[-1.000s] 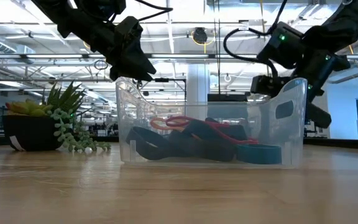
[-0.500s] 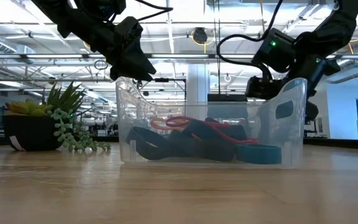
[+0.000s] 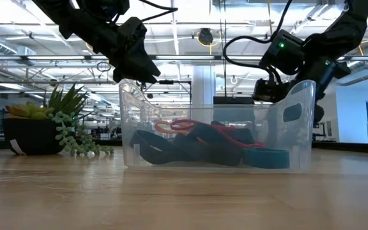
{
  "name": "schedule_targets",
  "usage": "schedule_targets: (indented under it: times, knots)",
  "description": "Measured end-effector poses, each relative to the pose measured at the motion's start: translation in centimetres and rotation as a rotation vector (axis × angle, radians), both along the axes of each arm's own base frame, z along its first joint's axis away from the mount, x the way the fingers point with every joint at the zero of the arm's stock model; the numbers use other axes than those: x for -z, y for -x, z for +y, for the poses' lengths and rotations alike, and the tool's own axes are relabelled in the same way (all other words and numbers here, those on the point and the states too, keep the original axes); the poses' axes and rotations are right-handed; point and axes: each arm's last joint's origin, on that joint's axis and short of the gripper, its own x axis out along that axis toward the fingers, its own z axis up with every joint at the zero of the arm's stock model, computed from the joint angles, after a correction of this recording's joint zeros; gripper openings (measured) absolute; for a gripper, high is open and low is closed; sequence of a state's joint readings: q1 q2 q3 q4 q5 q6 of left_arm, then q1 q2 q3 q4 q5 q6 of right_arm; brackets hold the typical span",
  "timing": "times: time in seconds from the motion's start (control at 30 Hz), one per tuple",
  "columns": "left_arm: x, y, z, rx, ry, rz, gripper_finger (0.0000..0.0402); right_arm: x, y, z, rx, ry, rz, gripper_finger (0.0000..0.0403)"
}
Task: Pick and place rubber bands into bin
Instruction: Put the left orange rubber band into the bin
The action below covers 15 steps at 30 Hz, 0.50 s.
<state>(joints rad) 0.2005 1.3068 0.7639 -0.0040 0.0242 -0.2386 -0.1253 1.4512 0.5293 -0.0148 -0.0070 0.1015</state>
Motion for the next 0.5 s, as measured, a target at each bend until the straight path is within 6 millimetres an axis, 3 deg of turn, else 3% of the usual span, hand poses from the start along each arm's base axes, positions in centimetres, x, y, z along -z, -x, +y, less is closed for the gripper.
schedule_targets:
  times: [0.13,0.5]
  knots:
    - [0.0,0.0,0.0,-0.001,0.001,0.0,0.0168,-1.4,0.6,0.1,0.023,-0.008,-0.047,0.0001]
    - [-0.1,0.0,0.0,-0.004,0.004,-0.01,0.0168,-9.7,2.0,0.2,0.057,0.061,-0.549,0.0]
